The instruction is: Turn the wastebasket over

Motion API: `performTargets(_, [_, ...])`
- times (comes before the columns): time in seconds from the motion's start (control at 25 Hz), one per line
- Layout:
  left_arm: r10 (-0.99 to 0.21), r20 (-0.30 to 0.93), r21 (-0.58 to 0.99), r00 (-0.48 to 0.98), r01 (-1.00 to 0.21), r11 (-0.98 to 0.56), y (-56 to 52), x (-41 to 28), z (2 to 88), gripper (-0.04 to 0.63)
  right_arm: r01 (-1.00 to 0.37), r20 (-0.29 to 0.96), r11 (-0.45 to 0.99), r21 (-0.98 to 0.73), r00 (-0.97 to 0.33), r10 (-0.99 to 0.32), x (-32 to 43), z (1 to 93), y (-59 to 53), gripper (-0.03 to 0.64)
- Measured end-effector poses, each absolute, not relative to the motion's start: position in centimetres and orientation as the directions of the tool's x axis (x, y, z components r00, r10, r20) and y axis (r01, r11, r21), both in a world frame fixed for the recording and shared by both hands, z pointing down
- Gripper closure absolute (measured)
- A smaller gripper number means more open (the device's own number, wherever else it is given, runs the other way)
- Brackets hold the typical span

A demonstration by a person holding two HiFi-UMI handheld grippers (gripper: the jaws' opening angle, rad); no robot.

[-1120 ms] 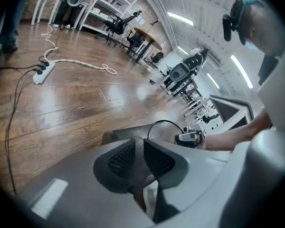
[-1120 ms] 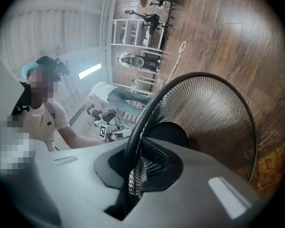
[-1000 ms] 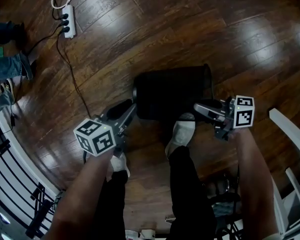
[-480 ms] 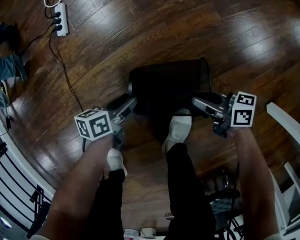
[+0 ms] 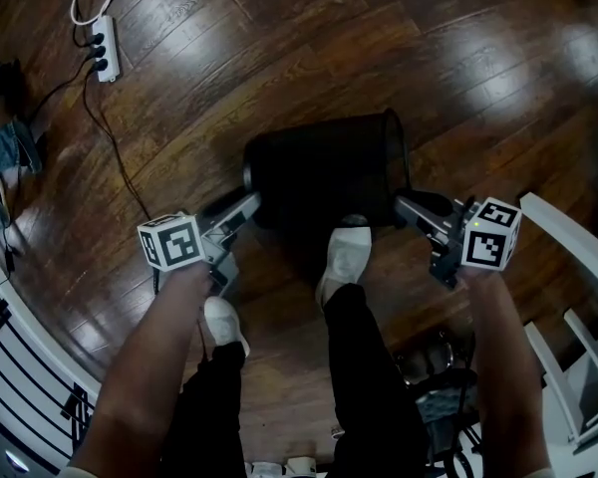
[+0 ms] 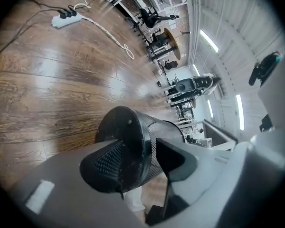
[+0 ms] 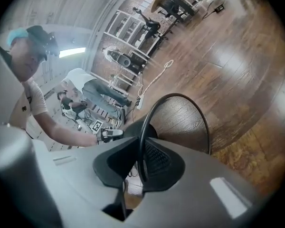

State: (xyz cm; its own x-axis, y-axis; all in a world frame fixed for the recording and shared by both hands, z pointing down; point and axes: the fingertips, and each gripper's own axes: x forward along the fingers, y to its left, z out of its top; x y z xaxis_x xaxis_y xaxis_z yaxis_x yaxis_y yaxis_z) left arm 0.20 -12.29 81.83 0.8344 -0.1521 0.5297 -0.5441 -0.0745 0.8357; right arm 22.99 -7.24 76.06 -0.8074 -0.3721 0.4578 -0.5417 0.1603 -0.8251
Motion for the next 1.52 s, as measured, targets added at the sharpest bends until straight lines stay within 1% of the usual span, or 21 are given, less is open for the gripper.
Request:
performTargets(0.04, [-0.151,0.509,0.849,0.847,-0.523,-0.071,-12.2,0.3,81.8,0.405,-0.542,0.459,0.154,-0.826,-0.805,-0.376,23.0,76.1,-7.2,0.583])
performTargets(0.16, [-0.152,0.472,0.873,0.868,-0.484,-0.056,-12.0,0.3,81.6,0.413,-0.542,0.462,0.142,-0.828,-0.803,-0.376,22.9,76.0,-7.0,0.586])
performTargets(0.28, [-0.144,0.482,0.868,0.864,-0.494,-0.057,-11.9,0.3,81.3,0.437,-0.537,0.459,0.132,-0.833,-0.804,-0.377,22.9,76.2,-6.9,0.588])
performTargets(0.4, [-0.151,0.493,0.858,0.857,-0.508,-0.081,-12.2,0.0,80.2,0.440,-0.509,0.427,0.134,-0.850,-0.816,-0.389,22.7,75.9,-6.9,0.589])
performTargets(0.52, [-0.159,0.506,0.837,0.848,-0.527,-0.147,-12.9,-1.1,77.3,0.444,-0.461,0.375,0.130,-0.878,-0.831,-0.410,22.0,75.7,-7.3,0.589])
performTargets(0.76, [-0.114,0.556,0.769,0.823,-0.562,-0.305,-13.0,-2.8,70.7,0.453,-0.317,0.242,0.103,-0.943,-0.864,-0.441,20.0,77.2,-7.9,0.577])
performTargets(0.88, [-0.108,0.555,0.757,0.825,-0.554,-0.347,-13.3,-2.2,69.0,0.451,-0.289,0.210,0.098,-0.952,-0.853,-0.478,20.1,77.9,-8.5,0.563])
performTargets(1.0, [-0.097,0.510,0.761,0.855,-0.501,-0.411,-14.0,0.3,67.4,0.463,-0.302,0.220,0.081,-0.950,-0.830,-0.513,21.7,79.0,-8.9,0.543])
performTargets(1.08, [-0.074,0.474,0.768,0.877,-0.453,-0.453,-14.0,2.1,66.7,0.471,-0.332,0.253,0.063,-0.941,-0.816,-0.520,22.8,79.7,-8.1,0.526])
performTargets(1.12, [-0.065,0.456,0.769,0.888,-0.429,-0.474,-14.0,2.9,66.6,0.486,-0.349,0.272,0.053,-0.936,-0.809,-0.522,23.3,80.1,-7.6,0.518])
performTargets(1.16, [-0.057,0.434,0.770,0.899,-0.403,-0.494,-14.0,3.7,66.4,0.517,-0.364,0.289,0.043,-0.930,-0.800,-0.526,23.9,80.5,-7.3,0.511])
performTargets(1.2, [-0.050,0.403,0.776,0.914,-0.370,-0.511,-14.0,4.6,66.4,0.570,-0.377,0.303,0.032,-0.926,-0.790,-0.534,24.6,80.8,-7.1,0.506])
performTargets(1.24, [-0.041,0.364,0.787,0.931,-0.330,-0.520,-14.1,5.6,66.2,0.597,-0.385,0.313,0.018,-0.923,-0.777,-0.546,25.3,81.2,-7.0,0.505])
performTargets(1.36, [-0.021,0.260,0.826,0.965,-0.234,-0.514,-14.3,8.3,65.8,0.598,-0.384,0.330,-0.040,-0.923,-0.733,-0.595,26.9,82.4,-7.0,0.501])
performTargets(1.52, [0.040,0.244,0.851,0.969,-0.194,-0.488,-13.8,11.2,65.8,0.598,-0.430,0.385,-0.099,-0.897,-0.654,-0.651,29.1,83.7,-7.6,0.495])
